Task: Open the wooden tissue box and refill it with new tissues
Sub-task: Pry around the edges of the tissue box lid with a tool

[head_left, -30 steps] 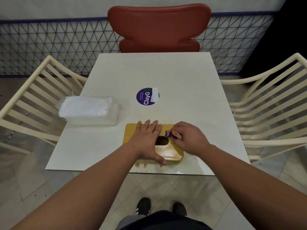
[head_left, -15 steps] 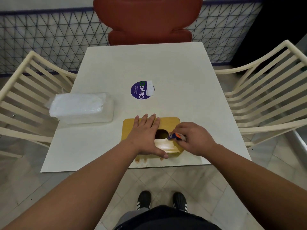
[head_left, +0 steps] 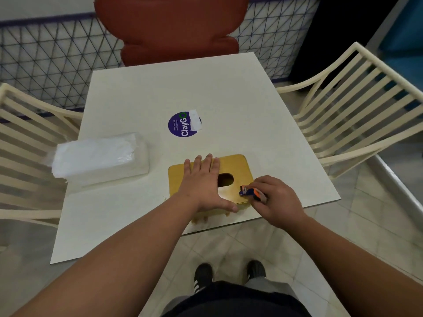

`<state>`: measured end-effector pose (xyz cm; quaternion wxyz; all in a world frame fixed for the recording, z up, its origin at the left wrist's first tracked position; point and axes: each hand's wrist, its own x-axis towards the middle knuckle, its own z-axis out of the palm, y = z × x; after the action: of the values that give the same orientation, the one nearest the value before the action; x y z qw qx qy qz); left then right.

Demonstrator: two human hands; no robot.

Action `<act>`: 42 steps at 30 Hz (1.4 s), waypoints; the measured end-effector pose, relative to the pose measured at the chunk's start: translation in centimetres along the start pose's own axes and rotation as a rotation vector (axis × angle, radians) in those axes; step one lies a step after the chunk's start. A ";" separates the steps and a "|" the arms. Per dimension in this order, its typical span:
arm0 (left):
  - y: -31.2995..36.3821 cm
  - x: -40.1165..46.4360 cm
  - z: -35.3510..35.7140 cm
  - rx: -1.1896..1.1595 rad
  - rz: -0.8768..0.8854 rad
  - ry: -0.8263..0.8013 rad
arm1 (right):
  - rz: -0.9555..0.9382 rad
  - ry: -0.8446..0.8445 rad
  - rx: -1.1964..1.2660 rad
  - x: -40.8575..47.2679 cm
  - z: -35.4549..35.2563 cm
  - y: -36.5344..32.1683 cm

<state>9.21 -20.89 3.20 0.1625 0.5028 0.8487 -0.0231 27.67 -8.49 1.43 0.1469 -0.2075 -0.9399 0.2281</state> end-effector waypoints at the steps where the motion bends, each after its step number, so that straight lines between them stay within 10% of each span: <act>1: 0.0 0.0 -0.1 -0.001 -0.001 -0.003 | 0.037 0.040 -0.009 -0.2 0.2 -0.1; 27: -2.1 -4.0 -2.7 0.034 -0.191 -0.115 | -0.209 -0.122 -0.045 0.5 0.3 -2.3; 42: -4.2 -4.2 -0.5 -0.048 -0.112 0.002 | 0.011 0.003 -0.086 -1.1 2.3 -6.4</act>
<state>7.28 -26.38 4.42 0.1719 0.4507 0.8759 -0.0111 25.74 -14.98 2.41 0.1383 -0.2190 -0.9474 0.1881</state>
